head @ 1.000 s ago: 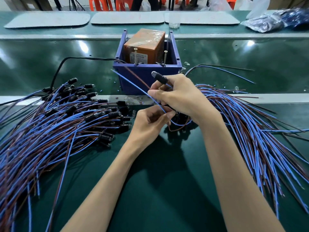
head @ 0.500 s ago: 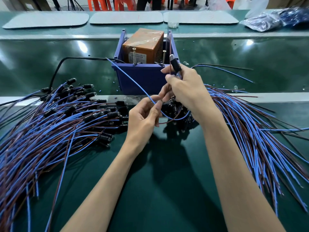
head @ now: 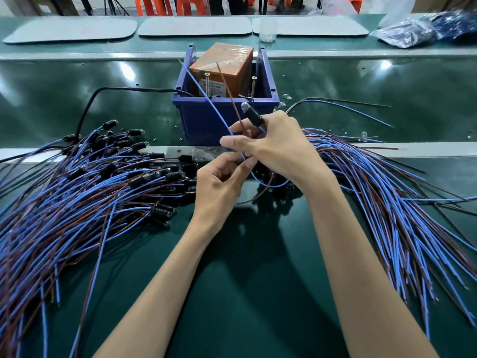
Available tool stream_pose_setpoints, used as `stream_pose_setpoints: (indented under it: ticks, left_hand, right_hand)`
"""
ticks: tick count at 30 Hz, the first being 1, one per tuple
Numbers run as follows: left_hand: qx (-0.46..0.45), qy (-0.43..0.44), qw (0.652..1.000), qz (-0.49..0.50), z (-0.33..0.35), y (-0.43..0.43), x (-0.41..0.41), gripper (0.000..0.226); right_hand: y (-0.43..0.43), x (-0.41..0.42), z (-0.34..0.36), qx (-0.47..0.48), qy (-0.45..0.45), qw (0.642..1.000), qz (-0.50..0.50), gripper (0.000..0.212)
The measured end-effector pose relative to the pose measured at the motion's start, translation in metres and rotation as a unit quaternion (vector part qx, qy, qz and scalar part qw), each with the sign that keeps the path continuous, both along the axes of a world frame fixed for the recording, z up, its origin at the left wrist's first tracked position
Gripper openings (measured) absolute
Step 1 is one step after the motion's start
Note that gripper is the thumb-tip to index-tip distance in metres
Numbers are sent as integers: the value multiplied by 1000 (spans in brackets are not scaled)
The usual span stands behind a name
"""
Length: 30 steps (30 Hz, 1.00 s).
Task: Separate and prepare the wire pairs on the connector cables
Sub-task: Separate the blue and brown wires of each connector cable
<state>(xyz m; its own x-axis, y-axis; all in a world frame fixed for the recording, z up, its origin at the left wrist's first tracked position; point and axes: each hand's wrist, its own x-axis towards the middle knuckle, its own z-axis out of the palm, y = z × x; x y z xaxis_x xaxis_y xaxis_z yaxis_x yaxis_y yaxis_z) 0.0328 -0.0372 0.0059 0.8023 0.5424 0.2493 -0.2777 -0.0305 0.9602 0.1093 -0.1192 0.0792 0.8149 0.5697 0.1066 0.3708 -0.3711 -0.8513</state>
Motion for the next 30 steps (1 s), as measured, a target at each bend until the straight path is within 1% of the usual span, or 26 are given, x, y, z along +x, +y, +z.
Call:
stream_pose_setpoints:
  ticks: [2,3,5,7,10,14,17,19,20,21,23,25,27,28,30]
  left_hand:
    - [-7,2,1000,6,0,0,0,6]
    - [-14,1,1000,6,-1,0,1,5]
    - [-20,0,1000,8,-1,2,1,10]
    - [-18,2,1000,11,-1,4,2,14]
    - [-15,5,1000,9,-2,5,1,19]
    - [3,9,1000,17,-3,4,1,18]
    - [-2,8,1000,26,-4,5,1,18]
    - [-23,7,999,39,-4,6,3,18]
    - [-38,6,998,50,-4,6,3,18]
    - [-52,1,997,62,-5,7,4,18]
    - [-60,-14,994,85,-4,9,5,20]
    - [-51,-29,993,99,-5,9,6,19]
    - [-47,-39,992,109,-4,9,5,16]
    - [-49,-44,991,117,-4,9,5,15]
    - [-46,-53,988,136,-3,9,5,14]
  right_hand:
    - [2,0,-1,-27,-28,999,-3,15]
    - [3,1,-1,-38,-40,998,-14,15]
    - [3,4,-3,-53,-52,996,-42,28]
    - [2,8,-4,-52,-34,997,-51,33]
    - [0,8,-5,-34,-12,998,-46,27]
    - [2,7,-7,-35,-25,998,-51,12]
    - [2,6,-6,-77,-67,994,-41,9]
    - [2,6,-4,-92,-93,991,-33,8]
    - [1,6,-3,-88,-97,991,-30,9]
    - [1,5,-2,-71,-93,993,-31,16]
    - [1,3,2,-9,-69,997,-43,26]
    - [-1,3,5,48,-60,995,-67,31]
    - [-3,3,7,96,-49,990,-94,30]
    - [-3,3,7,117,-41,986,-107,26]
    - [-4,5,7,132,-42,981,-136,23]
